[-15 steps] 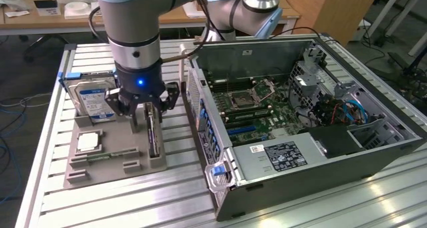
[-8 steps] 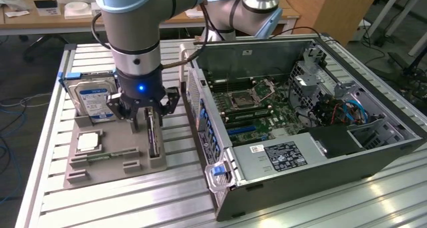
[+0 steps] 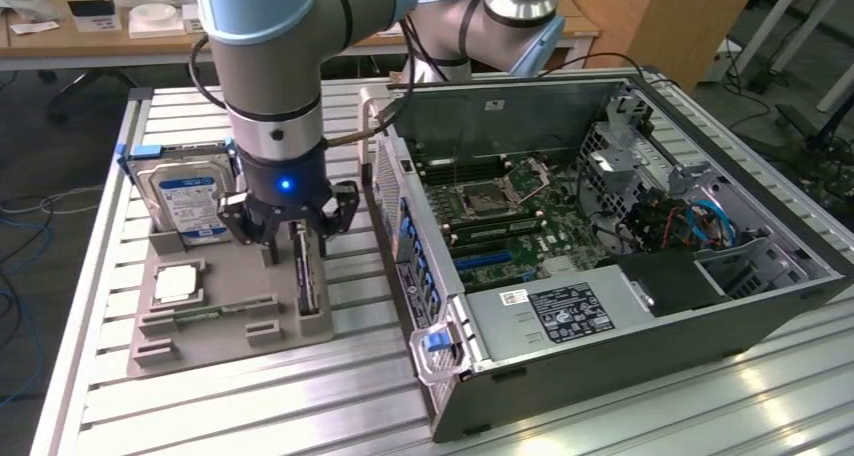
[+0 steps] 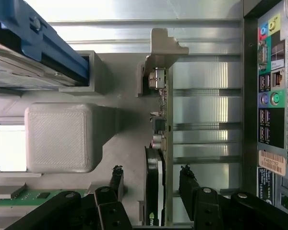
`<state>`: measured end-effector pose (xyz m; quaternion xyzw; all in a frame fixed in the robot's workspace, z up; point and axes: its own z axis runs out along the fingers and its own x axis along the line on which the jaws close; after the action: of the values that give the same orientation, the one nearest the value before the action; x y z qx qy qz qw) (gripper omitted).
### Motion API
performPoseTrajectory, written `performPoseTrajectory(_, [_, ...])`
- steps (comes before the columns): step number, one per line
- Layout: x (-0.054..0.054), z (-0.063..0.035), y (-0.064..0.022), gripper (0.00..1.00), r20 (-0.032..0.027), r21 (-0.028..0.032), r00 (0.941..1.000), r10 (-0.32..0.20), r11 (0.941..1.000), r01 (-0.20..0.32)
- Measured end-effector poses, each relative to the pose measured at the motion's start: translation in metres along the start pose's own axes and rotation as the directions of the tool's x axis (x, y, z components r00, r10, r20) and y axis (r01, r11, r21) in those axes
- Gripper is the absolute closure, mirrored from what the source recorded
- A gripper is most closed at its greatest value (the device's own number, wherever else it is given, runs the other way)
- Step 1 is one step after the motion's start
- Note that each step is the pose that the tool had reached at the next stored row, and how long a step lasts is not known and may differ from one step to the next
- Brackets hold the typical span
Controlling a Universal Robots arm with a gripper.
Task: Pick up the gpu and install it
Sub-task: 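Pick up the gpu and move the gpu toward the slot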
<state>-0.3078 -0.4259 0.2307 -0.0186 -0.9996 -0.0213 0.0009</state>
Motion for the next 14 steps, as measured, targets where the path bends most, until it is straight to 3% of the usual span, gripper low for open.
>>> performPoseTrajectory(14, [-0.001,0.0222,0.0001,0.41,-0.0001,0.0,1.0,0.0,1.0,0.0])
